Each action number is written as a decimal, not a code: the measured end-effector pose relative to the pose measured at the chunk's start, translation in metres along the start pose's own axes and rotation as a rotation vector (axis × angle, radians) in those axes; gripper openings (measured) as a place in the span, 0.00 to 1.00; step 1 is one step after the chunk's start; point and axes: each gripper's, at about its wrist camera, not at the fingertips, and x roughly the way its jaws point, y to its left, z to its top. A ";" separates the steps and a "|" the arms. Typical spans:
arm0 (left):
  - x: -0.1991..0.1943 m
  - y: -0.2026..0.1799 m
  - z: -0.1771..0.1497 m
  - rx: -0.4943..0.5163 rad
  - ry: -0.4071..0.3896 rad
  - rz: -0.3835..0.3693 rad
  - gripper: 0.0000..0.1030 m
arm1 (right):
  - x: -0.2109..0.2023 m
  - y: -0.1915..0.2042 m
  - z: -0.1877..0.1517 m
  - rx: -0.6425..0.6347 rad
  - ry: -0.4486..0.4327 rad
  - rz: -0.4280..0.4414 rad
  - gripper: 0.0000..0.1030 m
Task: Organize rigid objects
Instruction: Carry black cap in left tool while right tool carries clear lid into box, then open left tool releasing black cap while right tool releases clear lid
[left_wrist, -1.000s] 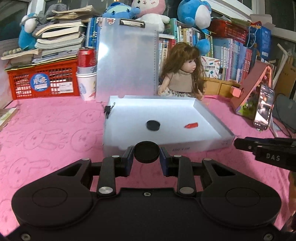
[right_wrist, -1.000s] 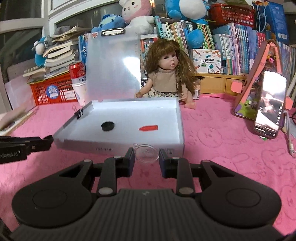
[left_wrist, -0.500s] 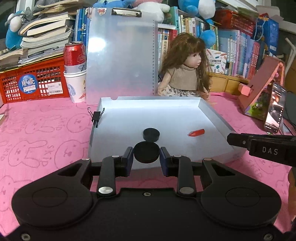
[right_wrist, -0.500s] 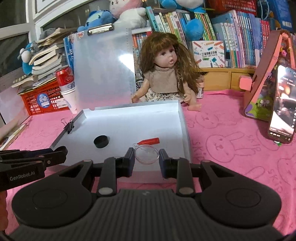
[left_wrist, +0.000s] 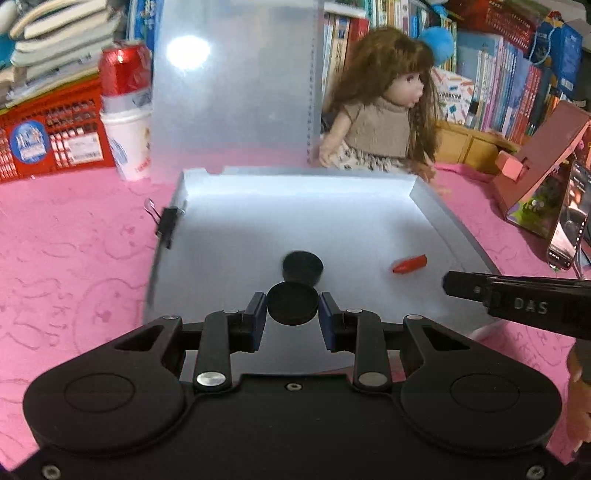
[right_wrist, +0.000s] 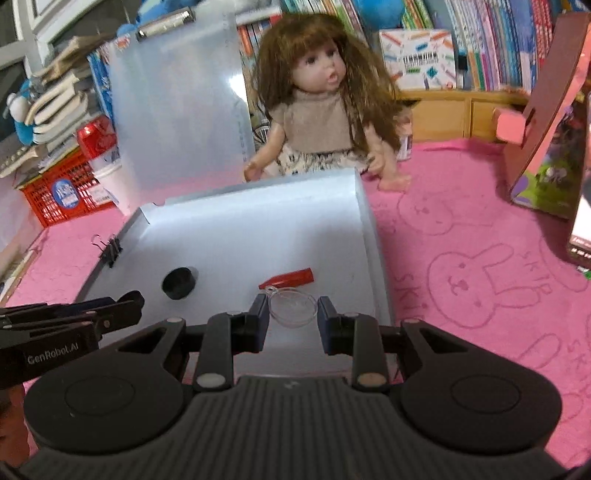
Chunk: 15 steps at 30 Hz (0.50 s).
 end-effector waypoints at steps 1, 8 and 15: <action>0.003 -0.001 0.000 -0.005 0.006 -0.003 0.28 | 0.004 -0.001 0.001 0.004 0.003 0.002 0.32; 0.020 -0.006 0.001 0.005 0.017 0.017 0.28 | 0.020 0.003 0.001 -0.035 0.026 0.002 0.32; 0.032 -0.005 -0.001 0.019 0.019 0.029 0.28 | 0.029 0.006 0.000 -0.060 0.014 -0.036 0.32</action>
